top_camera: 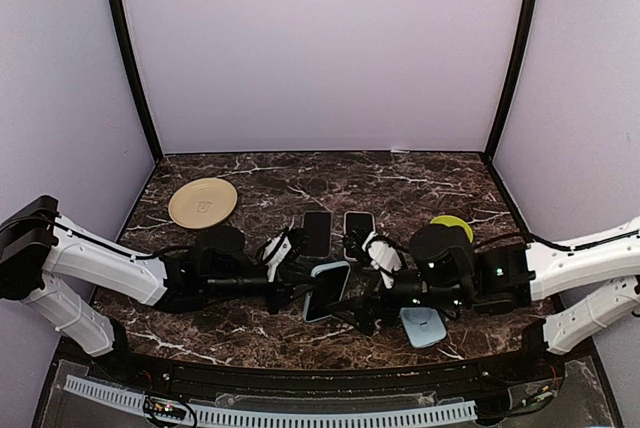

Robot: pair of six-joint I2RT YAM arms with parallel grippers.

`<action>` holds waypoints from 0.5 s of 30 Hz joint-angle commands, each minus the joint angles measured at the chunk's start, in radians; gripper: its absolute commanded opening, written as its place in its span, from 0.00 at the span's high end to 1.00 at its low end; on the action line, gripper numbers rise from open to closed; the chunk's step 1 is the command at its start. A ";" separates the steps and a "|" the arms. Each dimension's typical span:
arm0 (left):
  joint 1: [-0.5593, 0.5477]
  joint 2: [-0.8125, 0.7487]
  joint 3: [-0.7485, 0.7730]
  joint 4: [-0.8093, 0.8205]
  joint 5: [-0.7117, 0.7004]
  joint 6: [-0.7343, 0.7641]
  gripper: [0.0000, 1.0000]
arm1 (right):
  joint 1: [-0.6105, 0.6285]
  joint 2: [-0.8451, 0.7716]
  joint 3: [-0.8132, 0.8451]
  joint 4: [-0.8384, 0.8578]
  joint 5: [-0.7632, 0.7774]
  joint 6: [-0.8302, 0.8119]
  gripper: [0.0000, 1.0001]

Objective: Put the phone into the phone case
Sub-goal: Pass from the right arm to the left, then pass from the left arm to the right

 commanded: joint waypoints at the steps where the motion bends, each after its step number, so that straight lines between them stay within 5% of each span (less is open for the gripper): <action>1: -0.007 -0.044 -0.046 0.011 0.052 0.235 1.00 | -0.114 -0.034 0.103 -0.176 -0.296 -0.305 0.04; 11: -0.009 -0.030 -0.025 -0.021 0.088 0.321 1.00 | -0.179 0.203 0.336 -0.462 -0.270 -0.696 0.14; 15: -0.010 -0.027 -0.023 -0.018 0.105 0.330 1.00 | -0.204 0.247 0.363 -0.458 -0.318 -0.729 0.31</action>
